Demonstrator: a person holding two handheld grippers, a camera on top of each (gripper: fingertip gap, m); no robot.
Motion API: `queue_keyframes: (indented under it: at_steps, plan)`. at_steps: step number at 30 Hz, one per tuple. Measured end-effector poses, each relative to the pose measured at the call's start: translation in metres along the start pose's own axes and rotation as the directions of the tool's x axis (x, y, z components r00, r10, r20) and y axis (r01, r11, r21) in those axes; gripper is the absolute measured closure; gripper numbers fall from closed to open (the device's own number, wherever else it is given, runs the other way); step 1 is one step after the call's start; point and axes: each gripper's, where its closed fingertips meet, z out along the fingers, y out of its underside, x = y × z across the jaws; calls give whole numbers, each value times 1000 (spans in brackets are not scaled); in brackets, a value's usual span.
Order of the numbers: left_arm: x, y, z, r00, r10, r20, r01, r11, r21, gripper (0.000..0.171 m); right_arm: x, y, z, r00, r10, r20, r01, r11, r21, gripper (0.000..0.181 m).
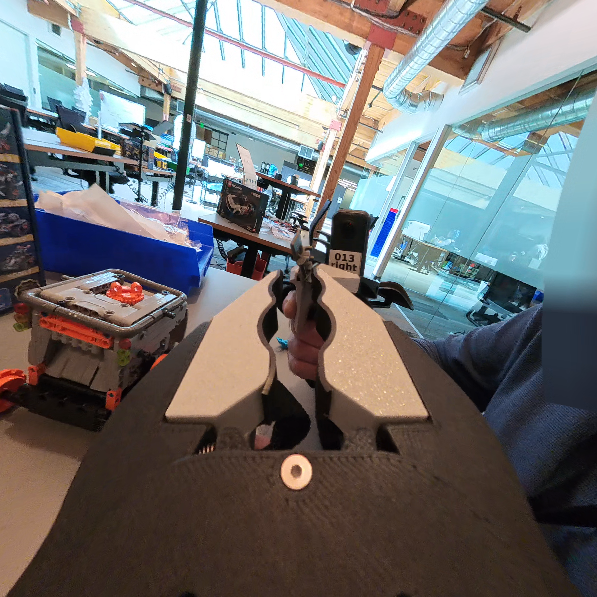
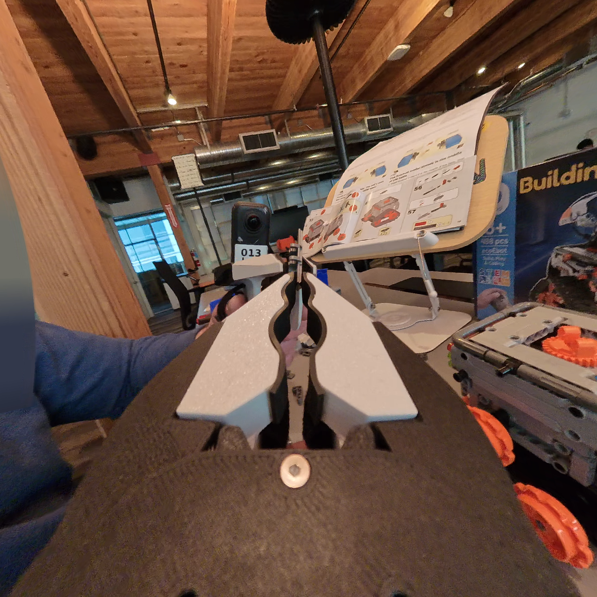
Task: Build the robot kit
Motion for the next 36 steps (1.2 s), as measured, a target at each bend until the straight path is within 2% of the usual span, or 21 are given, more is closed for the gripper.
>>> queue_keyframes:
  at_steps: [4,8,10,11,12,13,14,15,16,17,18,20,22,26,27,31,34,36]
  plan:
    - [3,-3,2,1000,5,0,-5,1000,22,166,0,1,2,1000,-3,-3,3,1000,0,181]
    - [0,-2,0,1000,-6,2,6,1000,22,169,1,5,3,1000,-18,-10,18,1000,-23,180]
    - [-5,0,0,999,5,33,-5,1000,-19,170,4,6,2,990,-138,-41,135,988,-72,164]
    - [-10,1,-1,998,14,68,-11,999,-47,170,4,5,0,965,-254,-59,246,962,-115,158]
    - [-16,0,-3,995,18,99,-11,998,-65,170,7,5,-2,912,-401,-83,382,906,-182,147]
    - [-20,0,-4,992,19,125,-7,996,-89,170,12,5,-4,817,-567,-102,524,805,-276,138]
    - [-26,3,-5,988,28,155,-7,991,-131,169,19,6,-7,679,-727,-99,646,656,-390,137]
    - [-31,7,-6,981,53,188,-19,984,-177,170,28,5,-10,512,-856,-68,725,474,-500,137]
    - [-36,10,-6,974,62,218,-15,977,-211,170,34,5,-13,349,-937,-9,760,288,-583,135]
    - [-37,15,-5,973,45,226,11,971,-239,169,37,6,-13,220,-973,67,767,130,-628,134]
    - [-38,18,-4,974,28,225,32,966,-256,170,37,9,-11,130,-982,137,767,12,-641,134]
    - [-41,26,-2,969,30,244,42,957,-286,169,40,20,-6,35,-970,239,750,-133,-648,126]
    - [-40,33,1,970,13,242,62,952,-300,170,50,31,-3,5,-953,303,716,-208,-666,123]
    - [-35,42,6,974,-7,225,79,946,-313,169,56,46,3,-14,-938,347,711,-253,-656,130]
    - [-34,43,6,975,-8,221,81,943,-322,169,57,46,5,-20,-940,339,709,-253,-658,140]
    - [-34,43,6,977,-15,212,83,945,-318,169,56,44,6,-14,-941,339,710,-248,-659,142]
    - [-31,42,4,979,28,201,43,940,-340,163,57,41,1,63,-941,332,707,-192,-681,142]
    - [-32,46,-6,977,91,194,-8,921,-390,156,58,44,-11,224,-919,324,698,-81,-711,143]
